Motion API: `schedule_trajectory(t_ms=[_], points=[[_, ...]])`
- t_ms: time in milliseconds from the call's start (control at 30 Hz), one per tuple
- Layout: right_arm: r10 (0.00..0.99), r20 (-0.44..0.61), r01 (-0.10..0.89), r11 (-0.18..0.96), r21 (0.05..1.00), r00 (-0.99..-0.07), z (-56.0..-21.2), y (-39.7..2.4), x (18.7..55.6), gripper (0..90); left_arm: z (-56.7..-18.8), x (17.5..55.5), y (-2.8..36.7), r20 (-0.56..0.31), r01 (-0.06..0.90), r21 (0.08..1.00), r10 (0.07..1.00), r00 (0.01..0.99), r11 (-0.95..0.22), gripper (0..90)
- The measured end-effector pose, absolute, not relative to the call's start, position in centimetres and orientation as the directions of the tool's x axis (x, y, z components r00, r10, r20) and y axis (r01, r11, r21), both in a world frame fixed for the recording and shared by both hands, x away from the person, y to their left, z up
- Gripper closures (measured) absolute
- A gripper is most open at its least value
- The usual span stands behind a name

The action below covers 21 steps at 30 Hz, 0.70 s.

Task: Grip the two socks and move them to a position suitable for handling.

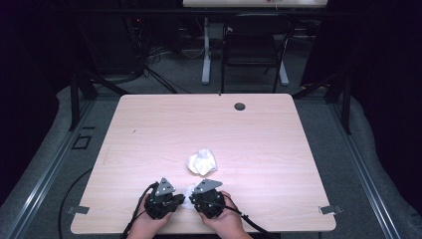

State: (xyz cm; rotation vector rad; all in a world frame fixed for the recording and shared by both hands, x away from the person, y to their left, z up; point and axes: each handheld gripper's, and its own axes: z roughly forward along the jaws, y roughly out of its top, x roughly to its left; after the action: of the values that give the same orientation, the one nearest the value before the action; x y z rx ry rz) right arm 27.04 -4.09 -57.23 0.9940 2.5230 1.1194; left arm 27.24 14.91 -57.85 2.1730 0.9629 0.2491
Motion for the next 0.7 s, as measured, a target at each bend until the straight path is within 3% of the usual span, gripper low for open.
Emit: schedule_trajectory(t_ms=[700], points=[[0.708, 0.101, 0.510, 0.395, 0.764, -0.699, -53.7, -9.1, 26.2, 85.8, -57.2, 27.2, 15.7, -0.116, 0.579, 0.675, 0.710, 0.695, -0.457, 87.7]])
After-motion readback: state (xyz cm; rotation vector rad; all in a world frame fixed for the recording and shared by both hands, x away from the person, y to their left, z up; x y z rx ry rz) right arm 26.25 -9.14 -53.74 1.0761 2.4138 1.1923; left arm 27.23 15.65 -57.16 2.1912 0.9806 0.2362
